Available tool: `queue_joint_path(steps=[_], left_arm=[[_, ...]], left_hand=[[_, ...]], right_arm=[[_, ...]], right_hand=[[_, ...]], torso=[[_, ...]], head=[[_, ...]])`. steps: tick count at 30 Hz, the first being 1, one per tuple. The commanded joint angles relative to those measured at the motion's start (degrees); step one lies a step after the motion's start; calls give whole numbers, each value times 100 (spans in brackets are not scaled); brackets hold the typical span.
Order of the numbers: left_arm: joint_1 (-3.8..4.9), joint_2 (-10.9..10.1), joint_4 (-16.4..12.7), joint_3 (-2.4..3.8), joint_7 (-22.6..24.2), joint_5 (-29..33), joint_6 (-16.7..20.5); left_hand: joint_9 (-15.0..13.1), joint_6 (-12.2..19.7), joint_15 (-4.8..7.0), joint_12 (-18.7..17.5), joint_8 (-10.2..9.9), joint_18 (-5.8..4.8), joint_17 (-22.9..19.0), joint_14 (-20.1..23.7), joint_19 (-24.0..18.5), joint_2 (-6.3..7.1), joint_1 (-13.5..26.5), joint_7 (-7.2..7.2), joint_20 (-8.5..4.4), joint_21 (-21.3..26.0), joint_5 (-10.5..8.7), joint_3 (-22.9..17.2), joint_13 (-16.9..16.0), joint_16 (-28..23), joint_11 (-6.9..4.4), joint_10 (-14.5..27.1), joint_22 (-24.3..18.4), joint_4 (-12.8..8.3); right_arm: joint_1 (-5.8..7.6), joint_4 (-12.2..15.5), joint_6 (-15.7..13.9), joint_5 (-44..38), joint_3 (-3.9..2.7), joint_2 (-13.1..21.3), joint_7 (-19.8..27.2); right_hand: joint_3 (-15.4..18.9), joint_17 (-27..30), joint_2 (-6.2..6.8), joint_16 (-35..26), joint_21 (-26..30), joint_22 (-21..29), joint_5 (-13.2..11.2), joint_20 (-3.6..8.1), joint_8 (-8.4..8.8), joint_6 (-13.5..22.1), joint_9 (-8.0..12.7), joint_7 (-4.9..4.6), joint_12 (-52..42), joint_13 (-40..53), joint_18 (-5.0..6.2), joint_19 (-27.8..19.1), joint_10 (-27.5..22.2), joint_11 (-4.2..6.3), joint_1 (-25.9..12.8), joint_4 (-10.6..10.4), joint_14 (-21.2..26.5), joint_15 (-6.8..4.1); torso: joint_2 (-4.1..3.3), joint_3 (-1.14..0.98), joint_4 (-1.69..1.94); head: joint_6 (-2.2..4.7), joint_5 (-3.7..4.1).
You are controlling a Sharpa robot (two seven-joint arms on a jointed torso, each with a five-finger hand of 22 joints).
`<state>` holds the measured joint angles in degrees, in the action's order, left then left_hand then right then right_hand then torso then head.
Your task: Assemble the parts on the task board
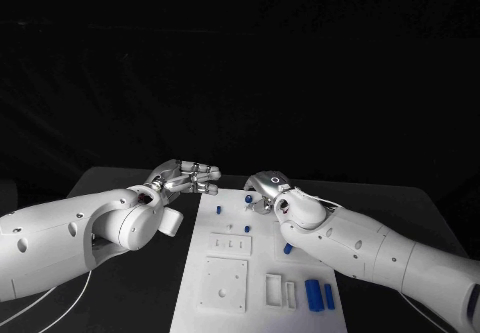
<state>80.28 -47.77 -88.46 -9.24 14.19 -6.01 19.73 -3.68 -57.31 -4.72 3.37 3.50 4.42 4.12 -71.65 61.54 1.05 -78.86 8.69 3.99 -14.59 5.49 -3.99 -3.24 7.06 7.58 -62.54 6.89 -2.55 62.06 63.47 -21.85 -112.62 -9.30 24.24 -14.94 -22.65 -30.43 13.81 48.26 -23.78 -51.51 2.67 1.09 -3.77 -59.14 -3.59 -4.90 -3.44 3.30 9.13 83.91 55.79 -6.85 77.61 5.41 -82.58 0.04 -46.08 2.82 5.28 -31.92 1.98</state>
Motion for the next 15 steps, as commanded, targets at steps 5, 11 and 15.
queue_joint_path(steps=[5, 11, 15], left_arm=[[7, -44, -3, 6, 25, -17, -66], [8, -109, 12, 6, 33, -16, -54], [8, -127, 40, 6, 38, -15, -61]], left_hand=[[-1, 38, -21, 7, 7, -44, 0, -33, -44, 3, 36, 15, 4, -18, -21, 6, -9, -9, 7, 45, -5, -13], [-1, 38, -21, 7, 7, -44, 0, -33, -44, 3, 36, 15, 4, -18, -21, 6, -9, -9, 7, 45, -5, -13], [-1, 38, -21, 7, 7, -44, 0, -33, -44, 3, 36, 15, 4, -18, -21, 6, -9, -9, 7, 45, -5, -13]], right_arm=[[-2, 583, -273, 152, -80, 552, 25], [-16, 1184, -312, 541, -388, 1297, 92], [-24, 1376, -1, 1129, -546, 1666, 234]], right_hand=[[-108, 27, -47, 1, 56, 23, 12, 25, 16, -100, 0, -28, -4, 6, 19, 160, 372, 76, 51, -9, -10, -14], [-563, -11, -89, 82, 2, -51, 27, 174, 20, -316, -2, -114, -33, 27, -82, 197, 1514, 351, -244, -37, -32, -188], [-337, -107, -89, 149, -76, -175, 217, 402, 22, -334, -2, -110, -205, 124, -306, 180, 2360, 604, -310, -5, -13, -386]], torso=[[16, -18, -52], [25, -52, -150], [36, -73, -210]], head=[[29, -28], [88, -56], [109, -75]])
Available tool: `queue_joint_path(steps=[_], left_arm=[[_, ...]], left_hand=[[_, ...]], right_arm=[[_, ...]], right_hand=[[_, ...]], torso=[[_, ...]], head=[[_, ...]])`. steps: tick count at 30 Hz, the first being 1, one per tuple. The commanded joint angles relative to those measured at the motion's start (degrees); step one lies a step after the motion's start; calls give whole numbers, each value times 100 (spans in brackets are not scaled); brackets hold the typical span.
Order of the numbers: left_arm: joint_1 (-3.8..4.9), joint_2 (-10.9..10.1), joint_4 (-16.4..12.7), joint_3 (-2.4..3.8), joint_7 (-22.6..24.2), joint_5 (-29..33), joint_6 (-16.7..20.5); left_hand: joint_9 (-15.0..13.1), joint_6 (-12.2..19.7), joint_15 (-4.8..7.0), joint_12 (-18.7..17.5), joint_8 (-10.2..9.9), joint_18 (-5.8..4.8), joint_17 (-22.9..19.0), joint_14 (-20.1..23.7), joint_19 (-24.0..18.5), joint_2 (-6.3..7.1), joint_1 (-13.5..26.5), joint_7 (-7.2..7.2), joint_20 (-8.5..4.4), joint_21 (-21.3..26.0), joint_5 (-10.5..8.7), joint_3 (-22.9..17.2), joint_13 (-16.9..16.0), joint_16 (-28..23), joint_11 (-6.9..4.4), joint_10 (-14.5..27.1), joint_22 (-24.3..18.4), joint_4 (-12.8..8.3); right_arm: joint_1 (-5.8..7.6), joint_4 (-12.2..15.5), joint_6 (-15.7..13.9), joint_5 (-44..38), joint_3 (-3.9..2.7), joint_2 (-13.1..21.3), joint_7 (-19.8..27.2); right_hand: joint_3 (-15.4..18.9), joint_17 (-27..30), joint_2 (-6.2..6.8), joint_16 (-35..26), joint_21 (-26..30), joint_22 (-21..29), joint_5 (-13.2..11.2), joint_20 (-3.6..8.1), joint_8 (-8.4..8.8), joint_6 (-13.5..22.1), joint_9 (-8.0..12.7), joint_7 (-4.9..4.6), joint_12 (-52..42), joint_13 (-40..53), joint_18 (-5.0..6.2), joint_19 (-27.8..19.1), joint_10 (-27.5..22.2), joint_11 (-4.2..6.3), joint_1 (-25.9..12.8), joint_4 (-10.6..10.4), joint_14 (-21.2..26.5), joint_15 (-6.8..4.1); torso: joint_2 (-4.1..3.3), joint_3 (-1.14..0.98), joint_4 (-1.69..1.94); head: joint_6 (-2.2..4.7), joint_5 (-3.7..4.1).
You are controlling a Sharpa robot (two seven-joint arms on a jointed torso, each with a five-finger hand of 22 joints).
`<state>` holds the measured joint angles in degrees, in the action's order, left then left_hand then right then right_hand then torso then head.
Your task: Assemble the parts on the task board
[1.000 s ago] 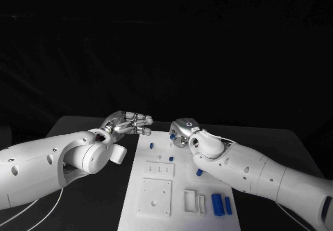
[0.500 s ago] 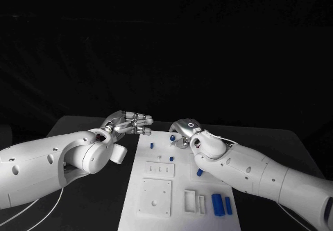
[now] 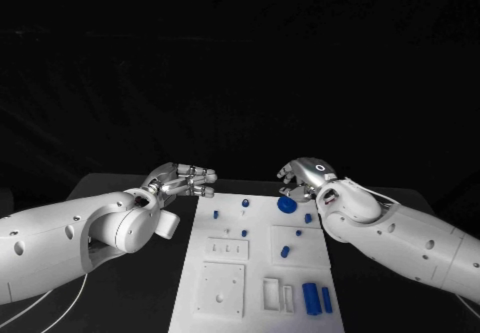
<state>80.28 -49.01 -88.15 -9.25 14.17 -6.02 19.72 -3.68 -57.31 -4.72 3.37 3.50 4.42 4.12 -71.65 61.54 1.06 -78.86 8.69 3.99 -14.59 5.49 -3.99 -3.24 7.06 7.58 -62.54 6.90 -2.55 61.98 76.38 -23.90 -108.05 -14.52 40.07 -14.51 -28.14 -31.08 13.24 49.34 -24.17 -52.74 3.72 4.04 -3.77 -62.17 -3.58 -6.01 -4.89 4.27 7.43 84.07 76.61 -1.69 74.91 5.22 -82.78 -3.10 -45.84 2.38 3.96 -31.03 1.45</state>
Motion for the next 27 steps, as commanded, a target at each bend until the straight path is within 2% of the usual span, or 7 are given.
queue_joint_path(steps=[1, 4, 5, 7, 15, 20, 27], left_arm=[[8, -4, 19, 7, 42, -15, -64], [8, 4, 47, 7, 49, -14, -71], [8, 8, 55, 7, 50, -14, -74], [7, 15, 68, 6, 52, -14, -82], [7, 26, 113, 3, 51, -14, -98], [6, 42, 135, 2, 50, -16, -108], [5, 62, 156, 0, 48, -19, -121]], left_hand=[[-1, 36, -21, 8, 8, -44, 0, -32, -45, 9, 33, 14, 5, -22, -21, 7, -9, -9, 7, 44, -12, -15], [-2, 33, -21, 8, 8, -43, -1, -30, -45, 14, 30, 14, 5, -25, -21, 7, -9, -10, 7, 44, -17, -18], [-2, 33, -21, 8, 8, -43, -1, -30, -45, 14, 30, 14, 5, -25, -21, 7, -9, -10, 7, 44, -17, -18], [-2, 33, -21, 8, 8, -43, -1, -30, -45, 14, 30, 14, 5, -25, -21, 7, -9, -10, 7, 44, -17, -18], [-2, 33, -21, 8, 8, -43, -1, -30, -45, 14, 30, 14, 5, -25, -21, 7, -9, -10, 7, 44, -17, -18], [-2, 33, -21, 8, 8, -43, -1, -30, -45, 14, 30, 14, 5, -25, -21, 7, -9, -10, 7, 44, -17, -18], [-2, 33, -21, 8, 8, -43, -1, -30, -45, 14, 30, 14, 5, -25, -21, 7, -9, -10, 7, 44, -17, -18]], right_arm=[[-17, 94, 298, 837, -49, 148, 228], [-24, 47, 538, 1167, -94, 269, 331], [-29, 14, 599, 1228, -103, 292, 361], [-41, -51, 688, 1302, -114, 321, 410], [-116, -295, 937, 1379, -129, 277, 532], [-149, -464, 973, 1371, -130, 143, 557], [-177, -715, 969, 1376, -130, -61, 604]], right_hand=[[477, -60, 13, 38, -37, -69, 327, 150, 11, 8, -8, 39, -201, 120, -143, 159, 488, 161, -86, 8, 15, -138], [1501, -163, -188, 32, -29, -136, 633, 239, 3, 95, -11, 40, -1230, 1211, -207, 185, 326, 244, 115, 64, -8, -198], [1693, -225, -288, 58, -48, -183, 660, 233, 14, 127, -7, 48, -1997, 2013, -205, 177, -32, 232, 169, 54, 2, -198], [1884, -403, -264, 192, -372, -438, 874, 229, 11, 202, -10, 30, -3344, 3366, -162, 201, -612, 243, 185, 40, 14, -188], [2113, -1152, -311, 529, -1511, -1536, 1015, 149, 17, 245, -7, 12, -4936, 5145, -84, 182, -898, 190, 126, 23, 100, -135], [2109, -1254, -322, 508, -1528, -1676, 1028, 145, 17, 264, -8, 7, -4954, 5208, -74, 190, -884, 187, 131, 26, 96, -132], [2090, -1349, -359, 503, -1557, -1839, 1029, 141, 18, 241, -7, 10, -4978, 5260, -75, 219, -873, 188, 101, 64, 85, -132]], torso=[[15, -34, -90], [13, -43, -109], [12, -50, -113], [10, -55, -113], [-2, -45, -97], [3, -34, -84], [-25, -60, -59]], head=[[23, -35], [19, -29], [17, -23], [9, -11], [-23, 0], [-46, -4], [-47, 1]])
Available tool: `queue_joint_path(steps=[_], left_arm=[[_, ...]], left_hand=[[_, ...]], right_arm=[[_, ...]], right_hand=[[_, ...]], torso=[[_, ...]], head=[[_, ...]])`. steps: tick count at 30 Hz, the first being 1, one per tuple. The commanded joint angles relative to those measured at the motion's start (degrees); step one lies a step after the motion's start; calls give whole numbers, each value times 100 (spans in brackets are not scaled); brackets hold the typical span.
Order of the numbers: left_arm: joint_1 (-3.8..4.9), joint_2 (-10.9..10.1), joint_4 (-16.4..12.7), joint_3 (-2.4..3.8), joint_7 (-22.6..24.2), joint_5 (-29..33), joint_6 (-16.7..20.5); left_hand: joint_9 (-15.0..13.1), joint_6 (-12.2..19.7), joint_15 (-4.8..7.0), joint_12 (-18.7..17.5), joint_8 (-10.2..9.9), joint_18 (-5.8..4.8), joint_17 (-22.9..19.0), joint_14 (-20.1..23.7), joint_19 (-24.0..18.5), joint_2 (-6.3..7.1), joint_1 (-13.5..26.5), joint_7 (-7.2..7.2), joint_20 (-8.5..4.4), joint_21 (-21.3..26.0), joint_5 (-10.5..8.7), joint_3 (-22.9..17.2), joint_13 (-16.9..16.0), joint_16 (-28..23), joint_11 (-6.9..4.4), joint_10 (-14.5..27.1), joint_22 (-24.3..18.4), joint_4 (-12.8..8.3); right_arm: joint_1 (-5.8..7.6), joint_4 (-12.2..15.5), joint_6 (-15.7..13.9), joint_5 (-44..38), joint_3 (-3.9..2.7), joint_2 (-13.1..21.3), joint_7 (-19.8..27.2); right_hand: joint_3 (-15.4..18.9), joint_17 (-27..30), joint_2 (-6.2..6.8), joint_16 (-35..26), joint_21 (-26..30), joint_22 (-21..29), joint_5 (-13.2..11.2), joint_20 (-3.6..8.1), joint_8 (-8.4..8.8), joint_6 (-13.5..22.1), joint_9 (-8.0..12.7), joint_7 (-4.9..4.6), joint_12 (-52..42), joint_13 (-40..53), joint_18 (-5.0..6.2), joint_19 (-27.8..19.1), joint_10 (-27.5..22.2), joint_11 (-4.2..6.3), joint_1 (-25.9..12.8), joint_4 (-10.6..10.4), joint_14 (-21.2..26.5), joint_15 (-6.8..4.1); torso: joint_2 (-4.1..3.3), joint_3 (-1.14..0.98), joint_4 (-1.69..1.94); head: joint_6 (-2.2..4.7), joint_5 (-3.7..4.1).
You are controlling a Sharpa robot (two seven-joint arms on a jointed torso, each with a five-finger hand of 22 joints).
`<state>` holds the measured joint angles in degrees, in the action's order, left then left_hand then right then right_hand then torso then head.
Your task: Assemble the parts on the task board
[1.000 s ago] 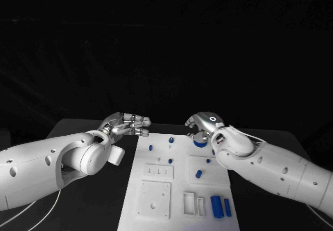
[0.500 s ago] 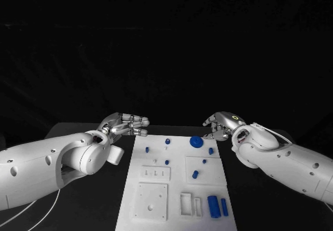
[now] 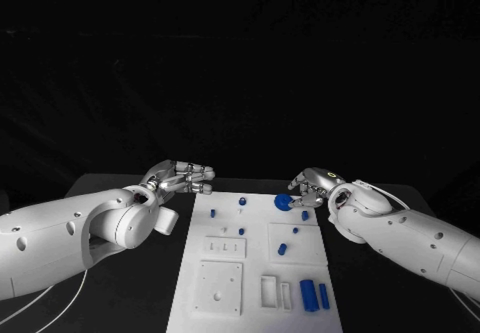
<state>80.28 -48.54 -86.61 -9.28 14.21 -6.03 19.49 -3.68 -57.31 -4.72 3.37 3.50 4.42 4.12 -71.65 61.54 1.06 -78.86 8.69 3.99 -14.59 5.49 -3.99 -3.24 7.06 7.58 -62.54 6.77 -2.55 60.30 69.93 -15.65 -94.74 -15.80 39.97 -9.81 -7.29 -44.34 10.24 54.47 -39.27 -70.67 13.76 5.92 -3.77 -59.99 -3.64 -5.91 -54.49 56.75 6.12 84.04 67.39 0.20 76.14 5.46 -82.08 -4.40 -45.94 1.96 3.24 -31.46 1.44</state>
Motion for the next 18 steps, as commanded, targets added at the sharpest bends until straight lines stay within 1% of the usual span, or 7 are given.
queue_joint_path(steps=[1, 3, 8, 11, 14, 18], left_arm=[[5, 18, 5, 3, 43, -19, -99], [5, 25, 9, 3, 43, -21, -102], [5, 46, 16, 3, 40, -23, -109], [5, 53, 16, 3, 38, -28, -110], [5, 65, 19, 3, 36, -32, -112], [5, 72, 19, 3, 34, -33, -115]], left_hand=[[-2, 33, -21, 8, 8, -43, -1, -31, -45, 14, 30, 14, 5, -25, -21, 7, -9, -10, 7, 43, -5, -18], [-2, 33, -21, 8, 8, -43, -1, -31, -45, 14, 30, 14, 5, -25, -21, 7, -9, -10, 7, 43, -5, -18], [-2, 37, -22, 8, 8, -43, -1, -29, -49, 6, 27, 15, 6, -33, -24, 5, -9, -10, 8, 47, -18, -13], [-2, 37, -22, 8, 8, -43, -1, -29, -49, 6, 27, 15, 6, -33, -24, 5, -9, -10, 8, 47, -18, -13], [-2, 37, -22, 8, 8, -43, -1, -29, -49, 6, 27, 15, 6, -33, -24, 5, -9, -10, 8, 47, -18, -13], [-2, 37, -22, 8, 8, -43, -1, -29, -49, 6, 27, 15, 6, -33, -24, 5, -9, -10, 8, 47, -18, -13]], right_arm=[[-12, -109, 141, 48, -2, -80, 140], [-15, -177, 140, 60, -2, -126, 149], [-18, -299, 176, 84, -2, -207, 156], [-18, -344, 211, 98, -1, -244, 153], [-19, -415, 250, 106, -1, -297, 155], [-19, -468, 263, 110, 0, -340, 163]], right_hand=[[5, -24, -58, -11, -46, -47, 25, -47, 18, 22, -1, 0, -18, 12, 56, 222, 50, -2, -23, 40, 15, -2], [-8, -60, -67, 5, -100, -113, 29, -46, 20, 2, -1, 2, -68, 61, 46, 232, 79, 0, -41, 44, 18, -2], [-76, -285, -80, 123, -233, -330, 3, -53, 20, -14, 0, 1, -295, 274, 30, 247, 149, -5, -73, 50, 13, 5], [-90, -327, -90, 139, -249, -378, 11, -53, 19, -22, -1, 2, -319, 298, 26, 253, 162, -5, -89, 41, 10, 6], [-107, -382, -101, 152, -269, -462, 21, -49, 20, -27, 0, 2, -316, 300, 2, 257, 163, -4, -107, 28, 6, 6], [-110, -408, -110, 166, -304, -494, 26, -51, 20, -36, 0, 3, -313, 300, -9, 262, 159, -4, -123, 16, -1, 7]], torso=[[-20, -19, 18], [-26, -30, 24], [-24, -23, 28], [-31, -28, 26], [-30, -27, 21], [-36, -29, 25]], head=[[-2, 5], [1, 5], [-9, -2], [-22, -9], [-28, -7], [-32, -20]])
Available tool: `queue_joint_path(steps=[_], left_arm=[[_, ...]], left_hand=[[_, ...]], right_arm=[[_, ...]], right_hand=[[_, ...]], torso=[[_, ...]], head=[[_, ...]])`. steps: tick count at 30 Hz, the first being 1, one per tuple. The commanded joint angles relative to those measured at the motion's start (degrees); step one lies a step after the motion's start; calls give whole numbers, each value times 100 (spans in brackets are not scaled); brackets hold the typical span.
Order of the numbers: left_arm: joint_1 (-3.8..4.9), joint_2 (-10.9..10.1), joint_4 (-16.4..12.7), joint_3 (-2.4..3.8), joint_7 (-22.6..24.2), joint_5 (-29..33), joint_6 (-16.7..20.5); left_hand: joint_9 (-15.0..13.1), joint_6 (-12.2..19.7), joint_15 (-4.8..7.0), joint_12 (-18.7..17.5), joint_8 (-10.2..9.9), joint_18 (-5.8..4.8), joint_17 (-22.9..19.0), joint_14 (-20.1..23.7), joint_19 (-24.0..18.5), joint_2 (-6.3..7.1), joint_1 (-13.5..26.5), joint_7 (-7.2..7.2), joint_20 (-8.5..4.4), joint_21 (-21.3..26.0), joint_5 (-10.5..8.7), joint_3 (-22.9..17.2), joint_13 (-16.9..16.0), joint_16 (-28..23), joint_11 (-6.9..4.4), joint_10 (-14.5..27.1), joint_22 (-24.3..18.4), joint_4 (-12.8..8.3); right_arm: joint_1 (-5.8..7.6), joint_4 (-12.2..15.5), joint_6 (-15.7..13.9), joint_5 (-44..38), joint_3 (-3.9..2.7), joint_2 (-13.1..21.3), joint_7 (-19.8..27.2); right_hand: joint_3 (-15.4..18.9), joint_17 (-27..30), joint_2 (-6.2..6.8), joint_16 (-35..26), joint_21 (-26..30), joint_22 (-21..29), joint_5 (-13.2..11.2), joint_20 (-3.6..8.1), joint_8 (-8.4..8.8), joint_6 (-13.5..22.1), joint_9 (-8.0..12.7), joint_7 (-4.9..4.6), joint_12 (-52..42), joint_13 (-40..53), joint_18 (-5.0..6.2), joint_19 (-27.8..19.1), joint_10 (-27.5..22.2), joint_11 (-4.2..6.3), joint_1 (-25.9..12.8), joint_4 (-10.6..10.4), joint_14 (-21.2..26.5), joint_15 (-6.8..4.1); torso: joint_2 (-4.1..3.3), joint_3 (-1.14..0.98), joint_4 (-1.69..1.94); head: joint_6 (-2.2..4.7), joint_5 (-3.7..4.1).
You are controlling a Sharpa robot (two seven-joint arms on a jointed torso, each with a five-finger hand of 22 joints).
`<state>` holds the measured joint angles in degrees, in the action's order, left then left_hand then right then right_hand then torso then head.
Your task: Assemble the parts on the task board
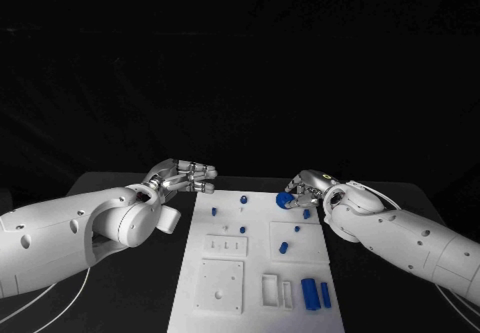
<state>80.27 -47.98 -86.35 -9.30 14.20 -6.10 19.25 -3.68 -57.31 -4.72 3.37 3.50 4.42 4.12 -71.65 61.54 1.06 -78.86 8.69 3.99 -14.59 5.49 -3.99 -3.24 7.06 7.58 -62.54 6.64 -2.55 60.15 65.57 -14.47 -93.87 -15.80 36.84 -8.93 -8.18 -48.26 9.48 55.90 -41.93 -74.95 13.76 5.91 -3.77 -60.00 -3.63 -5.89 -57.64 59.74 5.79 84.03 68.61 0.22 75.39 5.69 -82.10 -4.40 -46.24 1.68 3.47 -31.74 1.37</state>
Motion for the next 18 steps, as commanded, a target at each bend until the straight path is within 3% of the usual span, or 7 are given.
queue_joint_path(steps=[1, 9, 11, 18], left_arm=[[6, 17, -7, 4, 35, -26, -92], [6, 14, -14, 5, 31, -28, -91], [6, 13, -15, 5, 30, -28, -93], [6, 14, -11, 5, 18, -30, -98]], left_hand=[[-2, 37, -22, 8, 8, -43, 0, -29, -49, 6, 27, 15, 6, -33, -24, 5, -9, -11, 8, 47, -5, -13], [-2, 37, -22, 8, 8, -43, 0, -29, -49, 6, 27, 15, 6, -33, -24, 5, -9, -11, 8, 47, -5, -13], [-2, 37, -22, 8, 8, -43, 0, -29, -49, 6, 27, 15, 6, -33, -24, 5, -9, -11, 8, 47, -5, -13], [-2, 37, -22, 8, 8, -43, 0, -29, -49, 6, 27, 15, 6, -33, -24, 5, -9, -11, 8, 47, -5, -13]], right_arm=[[-4, -41, 147, 24, -1, -36, 77], [-4, -84, 185, 54, -1, -67, 85], [-4, -87, 210, 60, -1, -70, 83], [-4, -97, 322, 41, -1, -64, 54]], right_hand=[[-25, -18, -37, 23, -42, -70, 28, -51, 19, -37, -1, 2, 3, 0, 22, 264, 36, -6, -45, -8, 1, 8], [-146, -78, -83, 50, -66, -150, 51, -40, 31, -129, 4, 19, -15, 18, -2, 274, 48, 9, -102, -41, -6, -2], [-237, -91, -108, 51, -57, -169, 188, -34, 18, -195, -2, 31, -16, 23, -8, 276, 47, 17, -136, -55, -3, -7], [-835, -138, -92, 50, -49, -256, 238, 7, 21, -474, -10, 99, -16, 50, -54, 282, 37, 70, -219, 148, -5, -46]], torso=[[-5, -2, 1], [1, -2, -4], [2, -4, -10], [4, -8, -13]], head=[[-5, -13], [-29, -27], [-35, -24], [-63, -25]])
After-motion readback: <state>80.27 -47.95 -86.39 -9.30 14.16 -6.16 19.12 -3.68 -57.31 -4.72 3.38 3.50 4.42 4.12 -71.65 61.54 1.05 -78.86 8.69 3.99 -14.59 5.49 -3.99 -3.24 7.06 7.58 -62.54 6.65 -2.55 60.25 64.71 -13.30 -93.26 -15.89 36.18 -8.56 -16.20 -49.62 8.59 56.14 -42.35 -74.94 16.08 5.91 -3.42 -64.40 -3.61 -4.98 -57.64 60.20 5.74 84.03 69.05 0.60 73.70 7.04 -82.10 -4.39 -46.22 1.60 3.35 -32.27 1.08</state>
